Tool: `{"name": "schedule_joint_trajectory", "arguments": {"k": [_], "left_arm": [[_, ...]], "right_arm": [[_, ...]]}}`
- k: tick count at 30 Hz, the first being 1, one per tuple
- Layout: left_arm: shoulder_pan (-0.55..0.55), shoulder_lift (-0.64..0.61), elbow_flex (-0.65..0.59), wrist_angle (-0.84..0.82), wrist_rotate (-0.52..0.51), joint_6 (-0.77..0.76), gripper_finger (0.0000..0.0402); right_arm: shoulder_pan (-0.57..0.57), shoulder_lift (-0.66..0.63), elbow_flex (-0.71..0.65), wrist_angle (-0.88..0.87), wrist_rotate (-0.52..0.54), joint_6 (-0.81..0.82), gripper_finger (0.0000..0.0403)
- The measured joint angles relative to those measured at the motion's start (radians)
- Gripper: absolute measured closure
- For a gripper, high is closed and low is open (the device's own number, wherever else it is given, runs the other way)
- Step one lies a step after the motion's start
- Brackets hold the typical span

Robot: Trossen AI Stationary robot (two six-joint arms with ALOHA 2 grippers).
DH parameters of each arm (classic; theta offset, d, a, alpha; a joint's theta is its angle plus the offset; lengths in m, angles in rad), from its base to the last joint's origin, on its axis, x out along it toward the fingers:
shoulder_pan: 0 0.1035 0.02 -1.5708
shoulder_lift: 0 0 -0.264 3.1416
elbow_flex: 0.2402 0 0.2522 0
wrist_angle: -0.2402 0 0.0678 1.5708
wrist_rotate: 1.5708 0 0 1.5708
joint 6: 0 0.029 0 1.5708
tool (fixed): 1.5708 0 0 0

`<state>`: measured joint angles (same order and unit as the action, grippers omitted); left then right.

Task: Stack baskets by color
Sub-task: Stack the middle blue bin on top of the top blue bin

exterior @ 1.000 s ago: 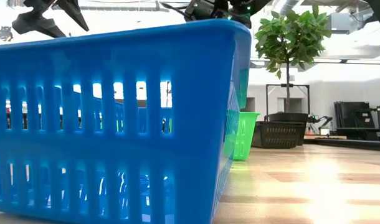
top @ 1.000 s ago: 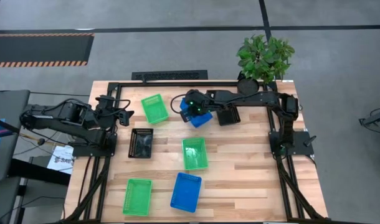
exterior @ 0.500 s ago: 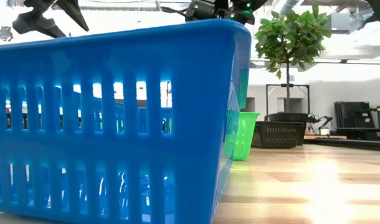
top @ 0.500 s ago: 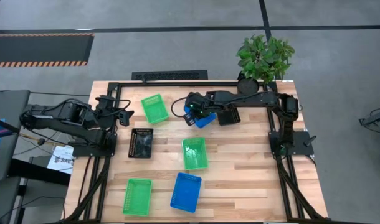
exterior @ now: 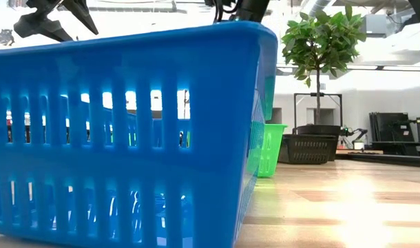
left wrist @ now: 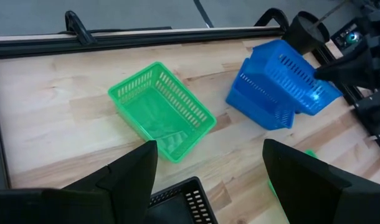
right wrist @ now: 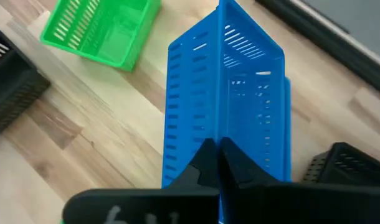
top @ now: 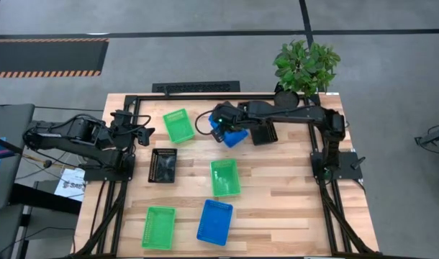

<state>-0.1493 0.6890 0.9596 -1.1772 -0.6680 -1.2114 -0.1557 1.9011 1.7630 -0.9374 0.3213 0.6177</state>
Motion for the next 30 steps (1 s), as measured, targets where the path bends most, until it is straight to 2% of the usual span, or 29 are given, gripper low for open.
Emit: {"name": "schedule_joint_trajectory", "arguments": {"k": [4,12,18,30], "left_arm": [[0.0,0.0,0.0,0.0,-0.002,0.0,0.0123],[0.0,0.0,0.0,0.0,-0.017,0.0,0.0123],[0.0,0.0,0.0,0.0,-0.017,0.0,0.0123],[0.0,0.0,0.0,0.0,-0.017,0.001,0.0123]], "right_arm": [[0.015,0.0,0.012,-0.082,0.057,-0.019,0.0402],[0.051,0.002,0.012,-0.104,0.171,-0.105,0.0402],[0.054,0.007,0.012,-0.106,0.175,-0.103,0.0402],[0.066,0.146,0.011,-0.186,0.177,-0.098,0.0403]]}}
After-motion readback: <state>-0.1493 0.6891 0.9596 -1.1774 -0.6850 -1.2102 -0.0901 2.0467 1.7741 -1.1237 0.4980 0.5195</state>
